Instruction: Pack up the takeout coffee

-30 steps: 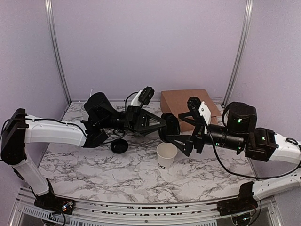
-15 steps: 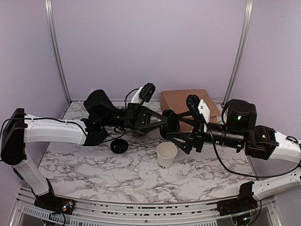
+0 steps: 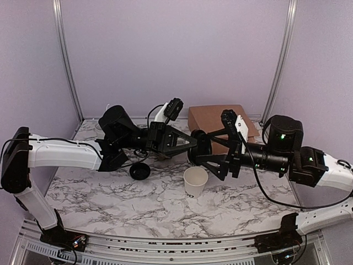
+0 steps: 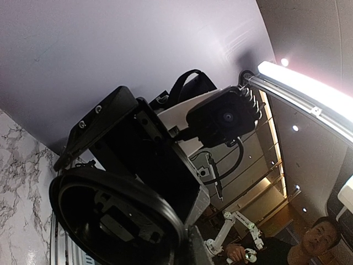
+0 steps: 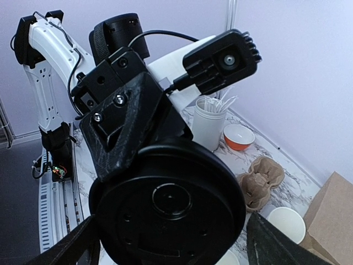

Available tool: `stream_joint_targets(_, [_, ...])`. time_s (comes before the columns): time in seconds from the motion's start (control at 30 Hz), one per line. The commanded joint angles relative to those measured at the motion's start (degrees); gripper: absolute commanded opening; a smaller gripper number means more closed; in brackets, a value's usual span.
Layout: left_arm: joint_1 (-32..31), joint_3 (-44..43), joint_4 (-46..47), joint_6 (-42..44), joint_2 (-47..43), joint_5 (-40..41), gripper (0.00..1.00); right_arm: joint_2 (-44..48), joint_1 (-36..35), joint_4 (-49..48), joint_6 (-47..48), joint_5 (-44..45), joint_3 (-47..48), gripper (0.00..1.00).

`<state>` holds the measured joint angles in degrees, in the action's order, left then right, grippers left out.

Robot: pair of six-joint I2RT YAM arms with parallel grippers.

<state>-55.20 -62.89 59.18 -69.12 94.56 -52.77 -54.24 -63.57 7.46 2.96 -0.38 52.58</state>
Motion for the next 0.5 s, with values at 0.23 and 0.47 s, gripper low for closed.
stream_joint_targets(0.23, [-0.43,-2.77,-0.03,0.81,0.87,-1.31,0.0,0.52,2.11,-1.53,-0.67,-3.49,0.09,0.85])
stream_joint_targets(0.47, [-0.59,-3.02,-0.03,0.57,0.95,-1.55,0.0,0.38,3.83,-2.23,-0.98,-4.48,-0.1,0.89])
